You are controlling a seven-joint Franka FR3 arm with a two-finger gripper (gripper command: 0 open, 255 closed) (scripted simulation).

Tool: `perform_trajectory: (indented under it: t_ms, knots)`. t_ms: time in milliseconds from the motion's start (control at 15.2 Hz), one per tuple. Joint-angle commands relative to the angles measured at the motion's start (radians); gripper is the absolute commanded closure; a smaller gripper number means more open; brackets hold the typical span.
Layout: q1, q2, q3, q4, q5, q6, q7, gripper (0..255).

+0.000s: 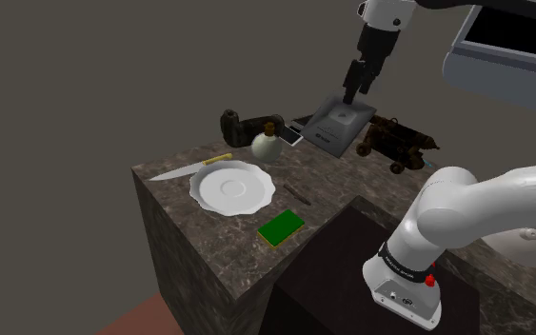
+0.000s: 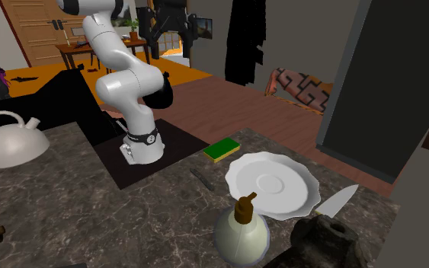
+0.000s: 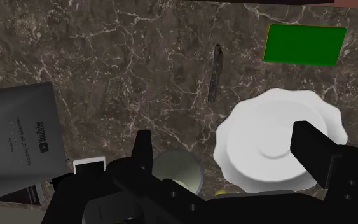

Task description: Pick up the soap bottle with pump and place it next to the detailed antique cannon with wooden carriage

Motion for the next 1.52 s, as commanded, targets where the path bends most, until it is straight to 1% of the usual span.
perform_trajectory:
  t_ms: [0,330,726,1122,1452]
  knots:
    - [0.0,0.0,0.0,0.0,0.0,0.0,0.0,0]
    - [-0.005,0.141,-0.047,-0.008,-0.002,0.145,-0.026,0]
    - [-0.007,0.338,-0.099,0.028,0.012,0.301,-0.065,0]
    - [-0.005,0.555,-0.144,0.113,0.05,0.426,-0.115,0]
    - [-0.007,0.746,-0.171,0.219,0.102,0.499,-0.167,0]
